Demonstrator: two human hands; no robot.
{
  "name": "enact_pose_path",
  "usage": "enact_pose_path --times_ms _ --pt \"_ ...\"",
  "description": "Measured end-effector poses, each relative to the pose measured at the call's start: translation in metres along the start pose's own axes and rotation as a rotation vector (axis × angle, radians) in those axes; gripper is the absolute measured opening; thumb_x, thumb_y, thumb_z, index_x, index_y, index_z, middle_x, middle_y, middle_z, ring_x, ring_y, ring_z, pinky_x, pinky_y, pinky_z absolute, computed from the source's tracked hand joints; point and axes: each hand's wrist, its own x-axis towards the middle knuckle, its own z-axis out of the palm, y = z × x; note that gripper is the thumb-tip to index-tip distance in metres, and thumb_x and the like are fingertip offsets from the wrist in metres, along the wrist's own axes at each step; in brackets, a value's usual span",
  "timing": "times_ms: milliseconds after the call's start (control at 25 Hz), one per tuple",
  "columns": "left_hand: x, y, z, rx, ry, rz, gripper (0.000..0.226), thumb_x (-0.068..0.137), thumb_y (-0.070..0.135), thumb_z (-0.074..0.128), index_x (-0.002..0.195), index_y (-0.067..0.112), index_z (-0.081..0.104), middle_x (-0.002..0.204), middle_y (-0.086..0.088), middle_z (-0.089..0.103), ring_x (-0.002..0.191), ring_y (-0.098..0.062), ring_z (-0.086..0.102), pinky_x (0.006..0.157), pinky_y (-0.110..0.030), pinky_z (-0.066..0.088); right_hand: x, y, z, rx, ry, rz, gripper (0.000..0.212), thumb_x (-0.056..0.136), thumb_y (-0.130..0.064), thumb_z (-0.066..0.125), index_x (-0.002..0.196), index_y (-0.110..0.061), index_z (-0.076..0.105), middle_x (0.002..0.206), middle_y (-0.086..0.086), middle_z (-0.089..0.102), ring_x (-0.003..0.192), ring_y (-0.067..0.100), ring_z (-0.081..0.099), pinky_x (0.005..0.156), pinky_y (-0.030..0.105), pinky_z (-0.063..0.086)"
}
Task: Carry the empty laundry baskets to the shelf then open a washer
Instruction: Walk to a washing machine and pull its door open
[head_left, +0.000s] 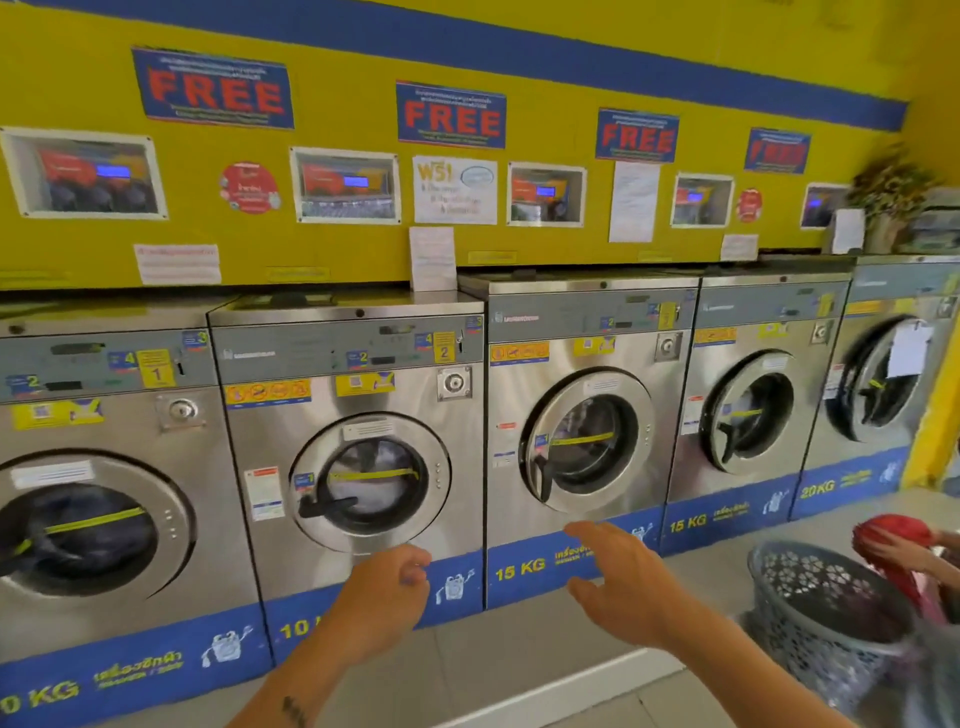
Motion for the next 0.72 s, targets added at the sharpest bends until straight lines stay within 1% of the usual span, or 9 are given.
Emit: enact_pose_path --times_ms 80,120,200,280,360,480,600,680,720 --pt "0.065 0.0 0.019 -0.065 -0.009 0.03 0.023 0.09 0.023 0.05 0.103 0.04 0.06 0.1 0.011 0.067 0.082 0.0 0.064 0.06 -0.007 0.044 0.046 0.025 0.006 -0.008 0.007 0.034 0.059 0.089 -0.038 0.057 0.145 -0.031 0.036 0.144 -0.007 0.045 0.13 0.018 0.047 0.108 0.037 0.04" --pt "0.097 -0.001 0.03 -0.077 -0.014 0.042 0.023 0.09 0.023 0.051 0.1 0.042 0.058 0.1 0.011 0.067 0.081 0.001 0.063 0.059 -0.007 0.044 0.068 0.039 0.008 -0.012 0.004 0.057 0.059 0.09 -0.038 0.057 0.145 -0.032 0.035 0.146 -0.008 0.043 0.131 0.017 0.045 0.109 0.034 0.038" --pt "0.161 0.005 0.053 -0.086 -0.038 0.055 0.025 0.09 0.021 0.05 0.103 0.04 0.06 0.103 0.01 0.066 0.084 -0.002 0.064 0.061 -0.01 0.046 0.11 0.064 0.006 -0.003 -0.016 0.113 0.058 0.091 -0.037 0.056 0.145 -0.033 0.034 0.146 -0.008 0.042 0.131 0.015 0.044 0.109 0.03 0.036" --pt "0.224 0.017 0.079 -0.077 -0.097 0.105 0.032 0.09 0.017 0.05 0.115 0.033 0.062 0.112 0.007 0.066 0.094 -0.006 0.064 0.072 -0.016 0.051 0.149 0.09 0.003 0.018 0.003 0.173 0.058 0.091 -0.036 0.056 0.145 -0.034 0.033 0.146 -0.01 0.041 0.129 0.012 0.045 0.107 0.025 0.036" --pt "0.276 0.035 0.105 -0.069 -0.138 0.169 0.039 0.091 0.016 0.049 0.128 0.026 0.057 0.123 0.007 0.061 0.106 -0.008 0.059 0.085 -0.02 0.048 0.184 0.117 -0.003 0.041 0.019 0.235 0.058 0.091 -0.035 0.056 0.145 -0.033 0.033 0.146 -0.01 0.041 0.128 0.012 0.046 0.105 0.025 0.037" --pt "0.339 0.06 0.147 -0.084 -0.138 0.235 0.043 0.089 0.014 0.05 0.13 0.026 0.054 0.124 0.01 0.057 0.11 -0.005 0.054 0.092 -0.018 0.039 0.235 0.159 -0.011 0.061 0.021 0.293 0.06 0.091 -0.034 0.056 0.146 -0.032 0.034 0.147 -0.008 0.041 0.131 0.015 0.045 0.109 0.029 0.036" --pt "0.403 0.082 0.19 -0.11 -0.115 0.286 0.045 0.085 0.012 0.053 0.126 0.03 0.055 0.117 0.014 0.053 0.107 -0.003 0.052 0.089 -0.013 0.035 0.295 0.206 -0.024 0.059 0.054 0.264 0.058 0.089 -0.034 0.055 0.144 -0.032 0.038 0.144 -0.006 0.046 0.13 0.016 0.046 0.109 0.034 0.038" --pt "0.44 0.095 0.22 -0.107 -0.092 0.287 0.045 0.084 0.015 0.056 0.125 0.033 0.052 0.116 0.015 0.05 0.099 0.002 0.049 0.082 -0.007 0.032 0.338 0.241 -0.032 0.07 0.043 0.254 0.058 0.089 -0.033 0.056 0.144 -0.032 0.037 0.145 -0.006 0.046 0.13 0.017 0.046 0.108 0.035 0.039" --pt "0.455 0.099 0.232 -0.098 -0.086 0.273 0.046 0.084 0.017 0.057 0.127 0.033 0.05 0.117 0.015 0.048 0.099 0.003 0.048 0.083 -0.006 0.032 0.357 0.254 -0.035 0.067 0.028 0.249 0.059 0.09 -0.033 0.057 0.145 -0.032 0.036 0.146 -0.006 0.044 0.131 0.018 0.045 0.109 0.036 0.039"
